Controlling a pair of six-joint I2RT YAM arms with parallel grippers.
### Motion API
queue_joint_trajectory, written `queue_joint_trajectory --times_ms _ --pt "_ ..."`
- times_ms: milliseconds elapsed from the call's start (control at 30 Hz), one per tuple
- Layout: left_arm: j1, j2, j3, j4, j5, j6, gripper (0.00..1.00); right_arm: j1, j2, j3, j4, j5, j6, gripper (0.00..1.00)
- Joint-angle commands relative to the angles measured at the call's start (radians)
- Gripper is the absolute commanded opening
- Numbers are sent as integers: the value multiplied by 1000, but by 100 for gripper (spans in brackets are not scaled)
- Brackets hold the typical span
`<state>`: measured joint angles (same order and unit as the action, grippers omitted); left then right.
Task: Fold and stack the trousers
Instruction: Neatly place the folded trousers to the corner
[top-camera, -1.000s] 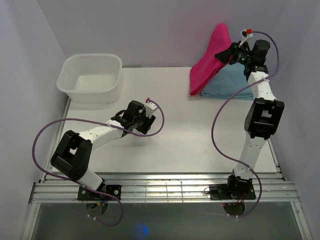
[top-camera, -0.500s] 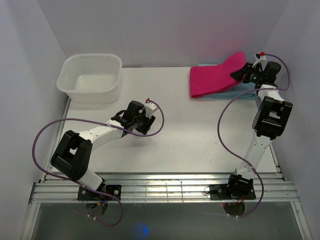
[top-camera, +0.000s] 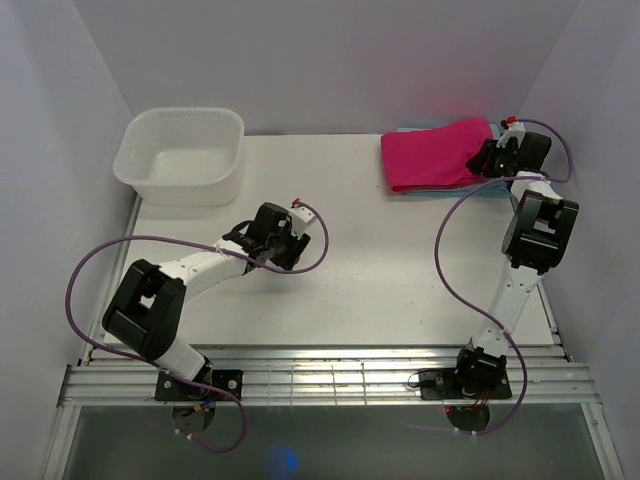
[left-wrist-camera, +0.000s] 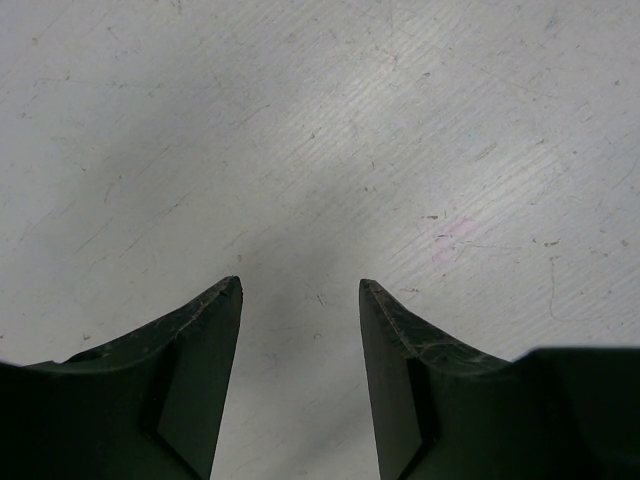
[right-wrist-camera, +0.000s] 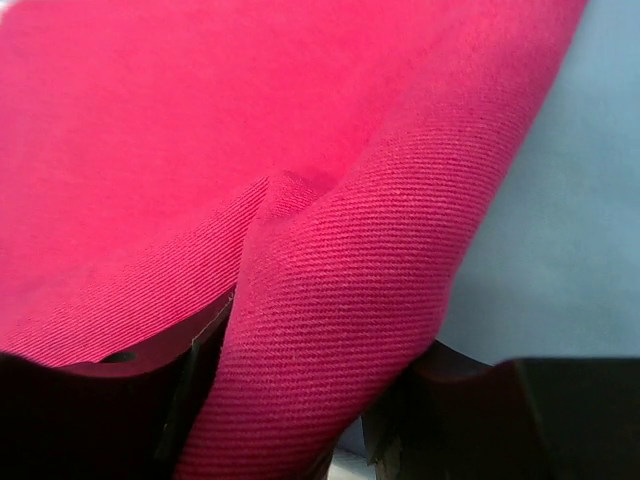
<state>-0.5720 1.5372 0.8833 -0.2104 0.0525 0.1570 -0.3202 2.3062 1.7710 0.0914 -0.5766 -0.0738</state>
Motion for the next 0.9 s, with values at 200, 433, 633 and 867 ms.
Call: queue_joint_trajectory --times_ms 200,433,633,867 --pt "11 17 45 -7 4 4 61 -19 -139 -100 209 198 22 8" --pt "14 15 33 -9 3 3 61 -36 -160 -165 297 299 49 8" --pt "18 6 17 -12 0 10 61 -68 -172 -177 399 271 152 8" --pt "20 20 23 -7 7 6 61 -79 -153 -120 396 268 148 8"
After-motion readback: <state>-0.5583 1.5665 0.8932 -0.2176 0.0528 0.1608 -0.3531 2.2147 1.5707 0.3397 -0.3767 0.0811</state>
